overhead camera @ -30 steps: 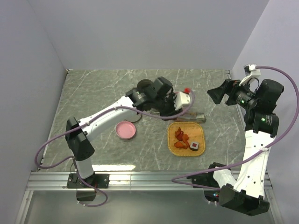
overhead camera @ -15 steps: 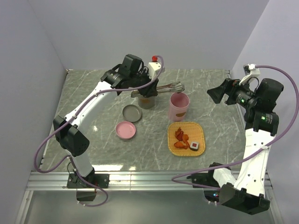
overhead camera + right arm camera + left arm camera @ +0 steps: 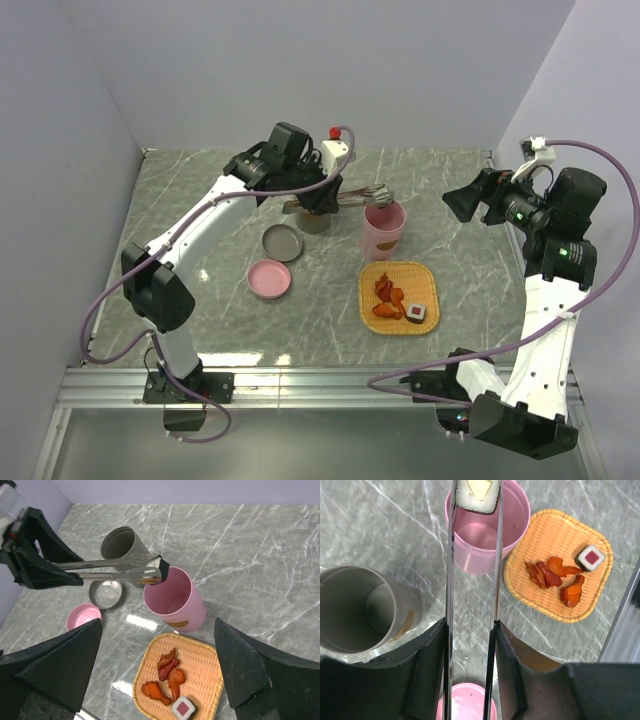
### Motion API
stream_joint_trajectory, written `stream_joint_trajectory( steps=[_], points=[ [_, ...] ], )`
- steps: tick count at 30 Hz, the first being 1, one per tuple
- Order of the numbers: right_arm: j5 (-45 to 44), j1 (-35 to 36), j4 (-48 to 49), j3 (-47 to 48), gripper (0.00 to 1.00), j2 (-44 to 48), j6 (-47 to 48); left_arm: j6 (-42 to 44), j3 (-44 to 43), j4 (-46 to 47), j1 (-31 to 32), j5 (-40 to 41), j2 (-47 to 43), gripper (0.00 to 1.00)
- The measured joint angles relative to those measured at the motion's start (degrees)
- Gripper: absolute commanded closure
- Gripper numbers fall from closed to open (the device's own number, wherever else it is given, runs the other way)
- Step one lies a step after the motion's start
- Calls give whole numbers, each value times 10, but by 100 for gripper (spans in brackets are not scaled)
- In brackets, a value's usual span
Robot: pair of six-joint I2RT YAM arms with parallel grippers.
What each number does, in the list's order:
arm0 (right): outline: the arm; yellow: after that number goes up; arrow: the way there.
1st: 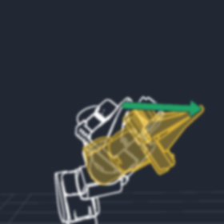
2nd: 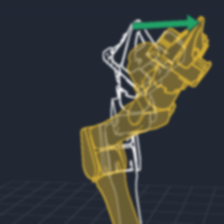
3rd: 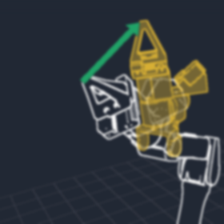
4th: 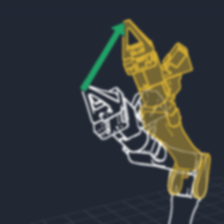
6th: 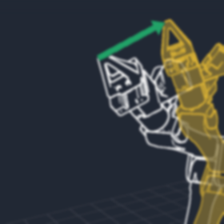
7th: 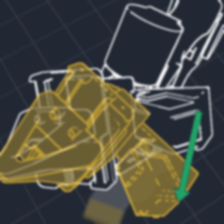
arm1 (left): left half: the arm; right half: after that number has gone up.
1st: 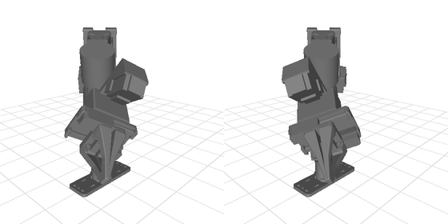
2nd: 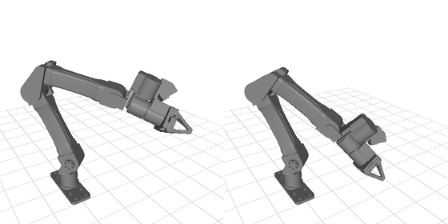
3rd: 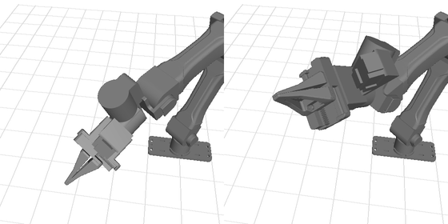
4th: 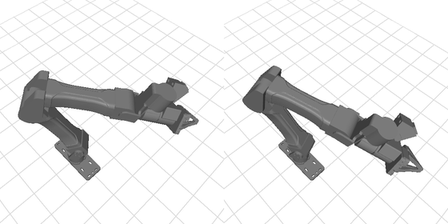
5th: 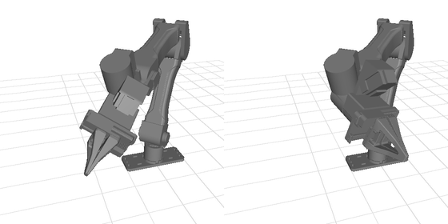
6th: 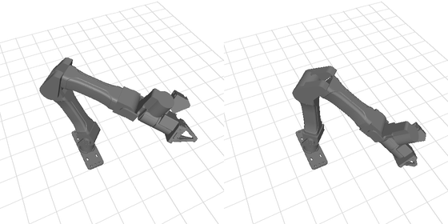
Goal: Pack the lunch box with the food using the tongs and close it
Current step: Place the food into the lunch box, then pick up the food using the clamp
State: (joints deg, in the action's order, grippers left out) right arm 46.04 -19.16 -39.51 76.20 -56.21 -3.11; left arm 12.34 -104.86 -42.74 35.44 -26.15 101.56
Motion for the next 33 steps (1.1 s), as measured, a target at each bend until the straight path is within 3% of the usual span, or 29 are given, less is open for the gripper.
stream_joint_trajectory(
  steps=[6,10,18,24,33],
  points=[
    [3,0,0,0,0,-4,0,5,5,-3,0,0,17,50],
    [4,0,0,0,0,-5,0,9,5,-5,0,-1,18,36],
    [7,0,0,0,0,-5,0,31,1,-24,9,-20,17,33],
    [10,0,-1,3,0,-5,-2,64,34,-24,56,-26,-21,27],
    [27,0,6,6,0,14,-9,82,99,3,143,-36,-58,29]
  ],
)
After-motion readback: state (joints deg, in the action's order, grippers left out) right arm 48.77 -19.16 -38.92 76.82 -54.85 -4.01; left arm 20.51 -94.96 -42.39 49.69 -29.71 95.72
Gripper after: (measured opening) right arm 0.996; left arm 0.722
